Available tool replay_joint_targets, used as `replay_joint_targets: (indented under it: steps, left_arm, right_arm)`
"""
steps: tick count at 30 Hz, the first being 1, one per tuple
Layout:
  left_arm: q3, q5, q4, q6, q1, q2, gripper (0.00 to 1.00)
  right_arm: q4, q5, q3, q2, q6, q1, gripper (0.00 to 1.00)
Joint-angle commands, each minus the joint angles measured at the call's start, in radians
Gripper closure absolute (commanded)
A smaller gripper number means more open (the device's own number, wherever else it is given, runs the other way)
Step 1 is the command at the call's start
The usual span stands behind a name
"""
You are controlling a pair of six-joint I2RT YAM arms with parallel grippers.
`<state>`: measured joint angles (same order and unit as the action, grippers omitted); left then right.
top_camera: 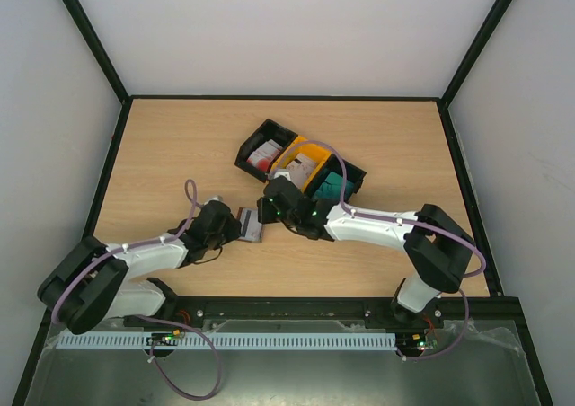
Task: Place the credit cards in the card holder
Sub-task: Close the card holder at the center of the board.
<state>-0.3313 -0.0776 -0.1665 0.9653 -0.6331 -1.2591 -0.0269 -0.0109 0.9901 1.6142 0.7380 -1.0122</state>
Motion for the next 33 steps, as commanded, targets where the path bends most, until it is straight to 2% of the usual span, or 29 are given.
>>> replay_joint_targets:
  steps: [1, 9, 15, 20, 25, 29, 33]
  left_arm:
    - [0.023, 0.049, -0.040, -0.004, 0.005, -0.030, 0.73]
    - [0.054, 0.117, -0.119, -0.015, 0.005, -0.036, 0.74]
    - [0.068, 0.102, -0.099, -0.018, 0.006, 0.010, 0.73]
    - [0.072, 0.042, -0.006, -0.002, 0.005, 0.091, 0.72]
    - [0.071, -0.027, 0.108, 0.031, 0.006, 0.227, 0.69]
    - [0.052, -0.050, 0.185, 0.022, 0.005, 0.323, 0.64]
    - [0.024, 0.021, 0.199, -0.023, 0.006, 0.368, 0.55]
  right_arm:
    - [0.157, 0.142, -0.014, 0.016, 0.006, 0.022, 0.98]
    - [0.356, 0.243, -0.059, 0.116, 0.090, 0.030, 0.97]
    - [0.530, 0.258, -0.125, 0.218, 0.183, 0.046, 0.97]
    - [0.591, 0.285, -0.109, 0.293, 0.213, 0.050, 0.96]
    - [0.582, 0.312, -0.068, 0.358, 0.228, 0.049, 0.92]
    - [0.523, 0.315, -0.051, 0.348, 0.204, 0.049, 0.80]
    - [0.381, 0.311, -0.001, 0.258, 0.126, 0.049, 0.57]
